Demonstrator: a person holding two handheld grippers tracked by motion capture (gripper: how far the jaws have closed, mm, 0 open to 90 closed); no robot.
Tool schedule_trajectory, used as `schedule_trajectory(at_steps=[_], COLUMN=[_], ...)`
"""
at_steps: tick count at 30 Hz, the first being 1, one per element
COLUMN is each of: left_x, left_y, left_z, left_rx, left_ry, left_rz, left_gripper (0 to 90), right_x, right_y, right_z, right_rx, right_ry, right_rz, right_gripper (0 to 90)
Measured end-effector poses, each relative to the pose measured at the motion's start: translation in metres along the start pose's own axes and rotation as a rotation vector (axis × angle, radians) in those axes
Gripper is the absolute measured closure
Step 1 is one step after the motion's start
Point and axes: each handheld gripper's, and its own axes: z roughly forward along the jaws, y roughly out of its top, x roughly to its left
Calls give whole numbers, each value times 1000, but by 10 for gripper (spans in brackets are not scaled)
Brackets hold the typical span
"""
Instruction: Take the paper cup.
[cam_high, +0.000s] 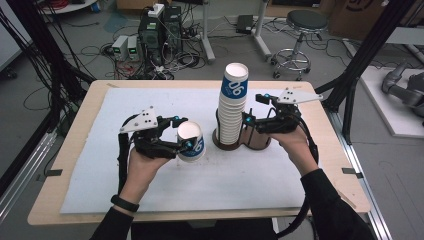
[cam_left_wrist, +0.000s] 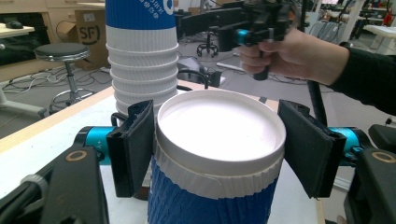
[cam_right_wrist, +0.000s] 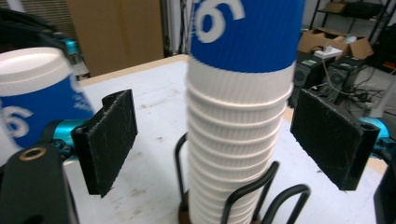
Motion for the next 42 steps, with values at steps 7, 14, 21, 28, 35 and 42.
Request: schedule_trajectory(at_steps=[7, 14, 21, 28, 35, 42], left_x=[0, 0, 1, 0, -3, -6], left_y=[0, -1, -3, -3, -3, -3], left_z=[1, 3, 2, 4, 7, 12], left_rx=[1, 1, -1, -11, -31, -41], left_ry=[-6, -13, -17, -25, -65, -99], left_rz=[0, -8, -14, -18, -35, -41], left_gripper=[300, 300, 300, 300, 300, 300], right_x=[16, 29, 38, 39, 50, 63], right_y=[-9, -24, -35, -42, -46, -49], right_z=[-12, -19, -21, -20, -10, 5], right_rx=[-38, -58, -79, -76, -43, -15], right_ry=[22, 31, 72, 129, 234, 304], right_rz=[-20, -20, -25, -26, -32, -32], right_gripper=[151, 151, 151, 151, 151, 150])
